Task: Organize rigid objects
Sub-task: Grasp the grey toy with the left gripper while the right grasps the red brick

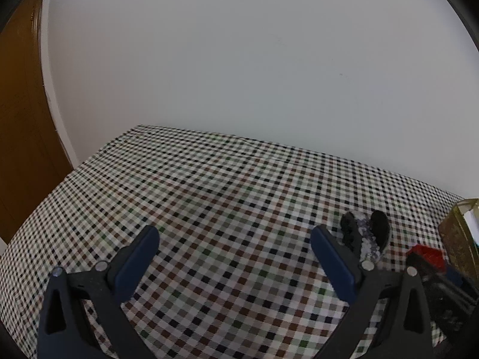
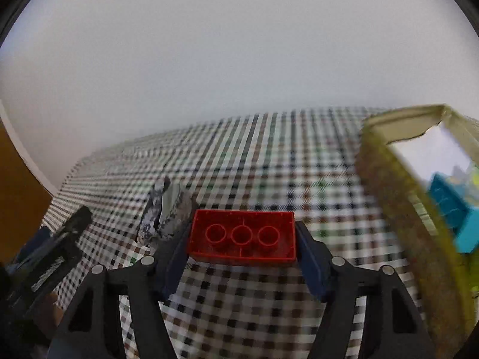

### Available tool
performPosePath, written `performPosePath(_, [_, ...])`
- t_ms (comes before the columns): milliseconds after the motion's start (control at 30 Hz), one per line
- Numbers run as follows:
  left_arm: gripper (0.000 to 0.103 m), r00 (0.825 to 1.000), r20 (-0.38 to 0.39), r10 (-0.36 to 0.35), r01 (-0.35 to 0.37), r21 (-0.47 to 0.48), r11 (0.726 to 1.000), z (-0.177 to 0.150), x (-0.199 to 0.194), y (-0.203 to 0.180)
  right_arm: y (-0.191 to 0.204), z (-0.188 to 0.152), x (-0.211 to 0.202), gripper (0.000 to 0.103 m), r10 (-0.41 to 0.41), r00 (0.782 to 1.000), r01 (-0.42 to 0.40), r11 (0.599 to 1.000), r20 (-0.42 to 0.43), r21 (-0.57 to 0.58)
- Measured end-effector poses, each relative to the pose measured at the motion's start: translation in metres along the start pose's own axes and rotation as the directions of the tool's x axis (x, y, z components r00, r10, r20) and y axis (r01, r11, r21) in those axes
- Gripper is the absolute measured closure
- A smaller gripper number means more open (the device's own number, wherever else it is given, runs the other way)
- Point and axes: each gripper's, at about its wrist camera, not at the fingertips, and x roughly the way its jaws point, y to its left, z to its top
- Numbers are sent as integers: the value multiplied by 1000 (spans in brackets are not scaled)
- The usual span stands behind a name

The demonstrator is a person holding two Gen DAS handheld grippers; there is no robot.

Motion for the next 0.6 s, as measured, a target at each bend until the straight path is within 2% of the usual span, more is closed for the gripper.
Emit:
performPosePath(100, [1, 999, 24, -40, 40, 27, 999, -2, -6, -8, -1, 1, -22, 35, -23, 995, 29, 998, 102, -61])
performPosePath(167, [1, 996, 32, -78, 77, 54, 996, -3, -8, -15, 1, -2, -39, 35, -56, 982, 76, 991, 180, -106])
performPosePath(267, [1, 984, 21, -177, 174, 84, 981, -6, -11, -29, 1, -4, -54, 34, -93, 966, 123, 986, 243, -112])
performPosePath(367, [1, 974, -2, -228, 227, 106, 968, -6, -8, -46, -4, -3, -58, 34, -118, 956, 150, 984, 270, -100])
performPosePath(467, [1, 977, -18, -213, 214, 139, 967, -4, -3, -69, -7, -1, -65, 34, -128, 949, 158, 984, 288, -82])
performPosePath(533, [6, 980, -48, -195, 200, 146, 969, -1, 6, -83, -3, 4, -57, 34, -136, 945, 165, 983, 297, -76])
performPosePath(600, [17, 980, -107, -169, 184, 148, 972, 1, 21, -93, -4, 5, -59, 34, -137, 944, 164, 984, 301, -64])
